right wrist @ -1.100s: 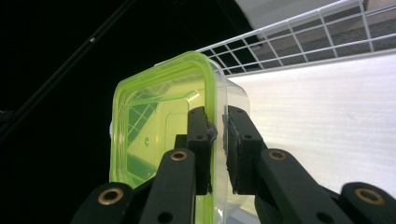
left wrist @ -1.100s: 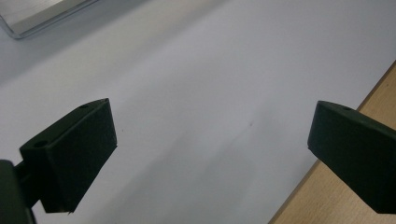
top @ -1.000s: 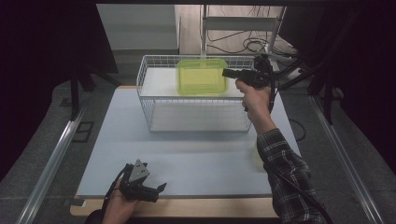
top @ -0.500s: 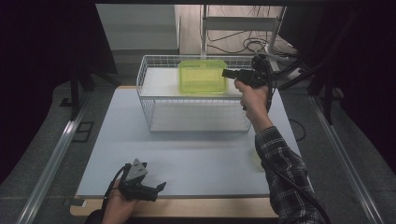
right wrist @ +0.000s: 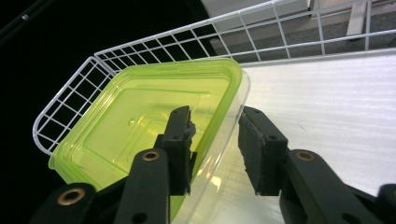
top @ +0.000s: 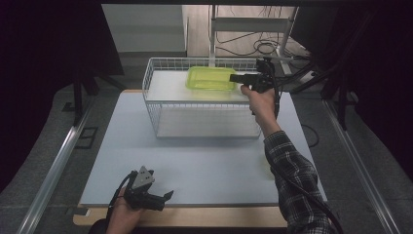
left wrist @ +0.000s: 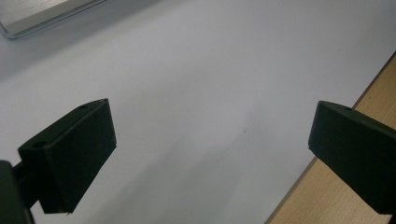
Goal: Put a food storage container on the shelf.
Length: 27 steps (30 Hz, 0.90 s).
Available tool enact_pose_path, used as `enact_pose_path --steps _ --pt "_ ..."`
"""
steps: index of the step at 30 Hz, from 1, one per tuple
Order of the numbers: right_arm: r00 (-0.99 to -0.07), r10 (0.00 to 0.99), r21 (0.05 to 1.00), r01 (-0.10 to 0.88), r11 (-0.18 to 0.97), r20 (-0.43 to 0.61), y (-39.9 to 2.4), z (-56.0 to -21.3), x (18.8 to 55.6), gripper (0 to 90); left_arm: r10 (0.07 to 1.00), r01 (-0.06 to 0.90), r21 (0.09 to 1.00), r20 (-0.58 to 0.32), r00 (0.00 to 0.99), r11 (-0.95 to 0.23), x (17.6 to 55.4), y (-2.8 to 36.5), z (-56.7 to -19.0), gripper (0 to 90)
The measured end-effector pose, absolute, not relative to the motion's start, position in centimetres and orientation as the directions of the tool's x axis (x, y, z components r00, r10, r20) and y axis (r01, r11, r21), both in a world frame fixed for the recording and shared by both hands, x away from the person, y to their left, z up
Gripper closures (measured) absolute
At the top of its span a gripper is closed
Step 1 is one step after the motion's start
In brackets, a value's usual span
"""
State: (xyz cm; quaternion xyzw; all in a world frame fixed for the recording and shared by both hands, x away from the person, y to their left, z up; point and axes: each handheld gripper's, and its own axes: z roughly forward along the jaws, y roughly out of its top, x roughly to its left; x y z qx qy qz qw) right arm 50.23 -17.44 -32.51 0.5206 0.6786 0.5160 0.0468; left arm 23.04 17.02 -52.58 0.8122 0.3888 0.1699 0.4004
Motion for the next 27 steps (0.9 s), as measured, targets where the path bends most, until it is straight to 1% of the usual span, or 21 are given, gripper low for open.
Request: enact_pose_path --steps 1,6,13,20,27 --pt "-0.453 0.757 0.749 0.658 -0.071 0.47 -17.5 -32.6 50.3 59.1 0.768 0.496 0.782 -0.035 0.64 -0.378 23.0 17.0 -52.6 0.6" --pt "-0.452 0.773 0.753 0.657 -0.049 0.444 -17.5 -32.5 50.3 48.3 0.767 0.495 0.782 -0.034 0.641 -0.379 23.0 17.0 -52.6 0.6" --pt "-0.489 0.77 0.771 0.637 -0.005 0.409 -17.6 -32.1 49.7 37.7 0.759 0.481 0.796 -0.043 0.649 -0.366 22.9 17.0 -52.4 0.6" --pt "-0.539 0.746 0.788 0.615 0.03 0.391 -17.7 -31.7 48.5 31.2 0.762 0.474 0.806 -0.044 0.647 -0.355 22.9 17.1 -52.4 0.4" --pt "-0.583 0.742 0.812 0.576 0.089 0.332 -17.7 -31.4 47.1 26.4 0.767 0.477 0.814 -0.061 0.639 -0.332 22.9 17.3 -52.3 0.2"
